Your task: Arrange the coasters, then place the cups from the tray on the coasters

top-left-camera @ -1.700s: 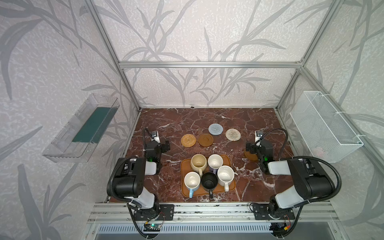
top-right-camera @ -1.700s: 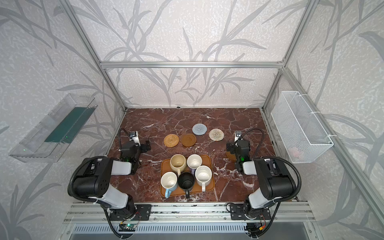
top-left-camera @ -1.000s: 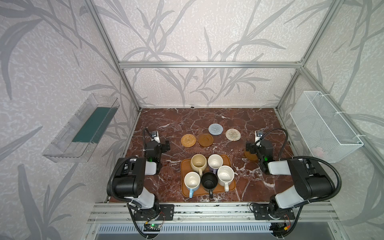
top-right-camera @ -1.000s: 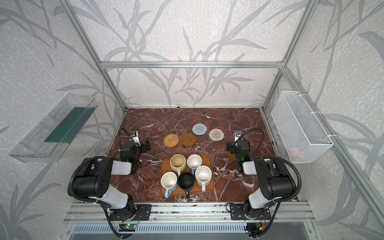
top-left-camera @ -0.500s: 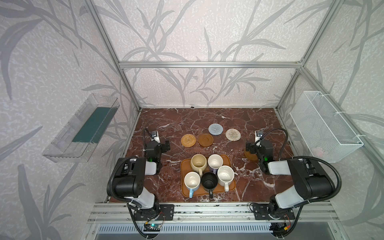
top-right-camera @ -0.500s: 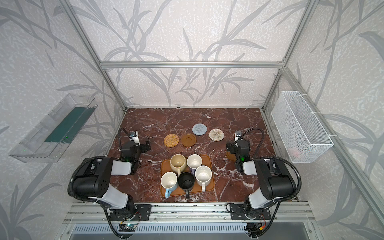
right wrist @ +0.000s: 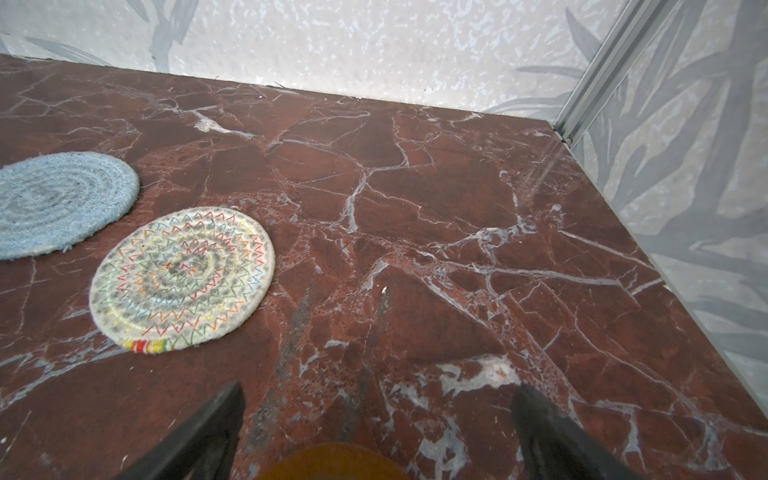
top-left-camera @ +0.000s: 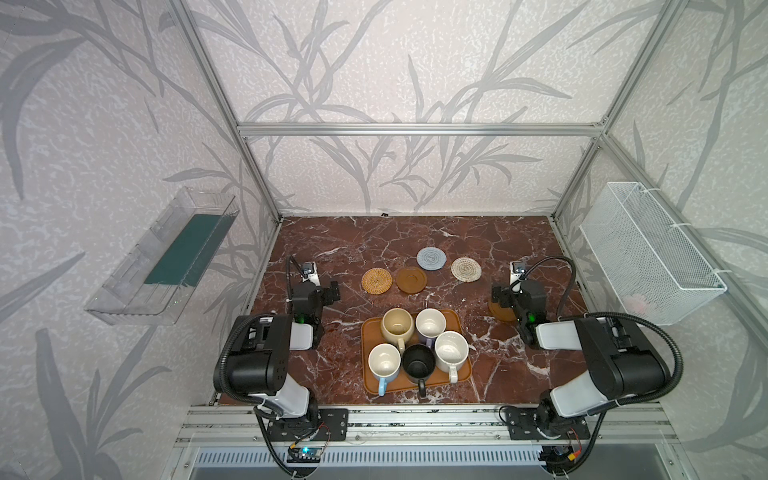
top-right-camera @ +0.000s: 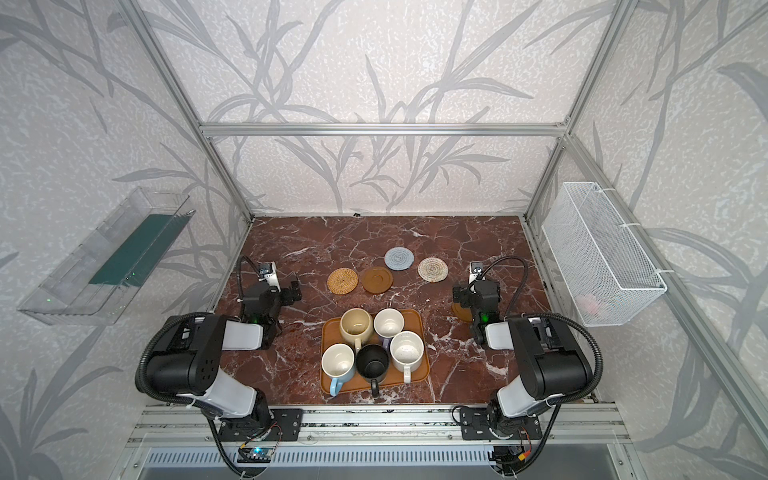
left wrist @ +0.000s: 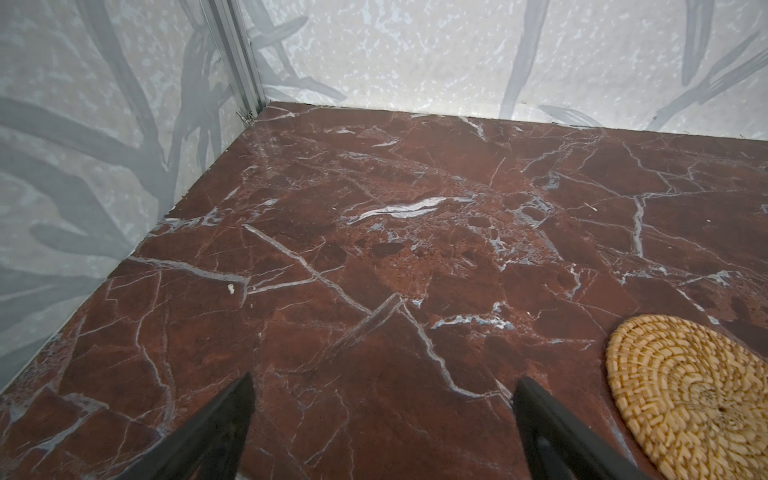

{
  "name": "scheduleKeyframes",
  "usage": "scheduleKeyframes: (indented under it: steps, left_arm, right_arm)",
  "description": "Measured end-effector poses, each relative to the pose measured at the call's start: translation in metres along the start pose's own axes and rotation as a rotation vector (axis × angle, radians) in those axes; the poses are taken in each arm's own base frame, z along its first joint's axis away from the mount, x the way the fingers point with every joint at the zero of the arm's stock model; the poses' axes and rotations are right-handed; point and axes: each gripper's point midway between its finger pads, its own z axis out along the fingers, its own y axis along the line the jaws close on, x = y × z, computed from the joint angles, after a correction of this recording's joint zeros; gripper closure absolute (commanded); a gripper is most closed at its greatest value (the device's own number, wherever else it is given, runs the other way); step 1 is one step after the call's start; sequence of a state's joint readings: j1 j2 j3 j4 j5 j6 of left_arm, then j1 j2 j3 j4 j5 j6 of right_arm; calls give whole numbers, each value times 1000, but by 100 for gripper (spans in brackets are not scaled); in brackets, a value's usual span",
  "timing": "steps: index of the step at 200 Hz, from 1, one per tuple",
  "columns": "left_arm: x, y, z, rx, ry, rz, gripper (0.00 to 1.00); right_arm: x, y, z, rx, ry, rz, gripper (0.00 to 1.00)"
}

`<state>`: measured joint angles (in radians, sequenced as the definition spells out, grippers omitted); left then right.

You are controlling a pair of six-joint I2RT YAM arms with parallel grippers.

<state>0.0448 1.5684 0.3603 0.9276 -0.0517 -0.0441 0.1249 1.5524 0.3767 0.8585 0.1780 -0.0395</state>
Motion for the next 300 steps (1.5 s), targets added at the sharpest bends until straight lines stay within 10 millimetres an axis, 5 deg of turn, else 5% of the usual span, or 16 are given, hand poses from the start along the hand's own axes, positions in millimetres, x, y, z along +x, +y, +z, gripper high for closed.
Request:
scheduleKeyframes:
  steps: [98,144,170,197,263,300]
  left_arm:
    - [-57,-1,-32,-44,-87,-6,1]
    - [-148,-9,-65,19,-223,-182,1]
    - [-168,-15,-81,80,-213,-313,1]
    - [-158,-36,-83,187,-102,-395,1]
    - [-109,-114,-84,326,262,-333,4]
    - [-70,-128,-67,280,459,-267,9]
  right_arm:
    - [-54,-3,-39,-35,-34,55,1]
    - [-91,4,-58,-105,-7,163,1]
    - [-91,15,-69,-164,26,226,1]
    - [-86,38,-76,-227,94,240,1]
    - [-111,136,-102,-419,157,131,1]
    - [-112,174,-96,-455,229,83,1]
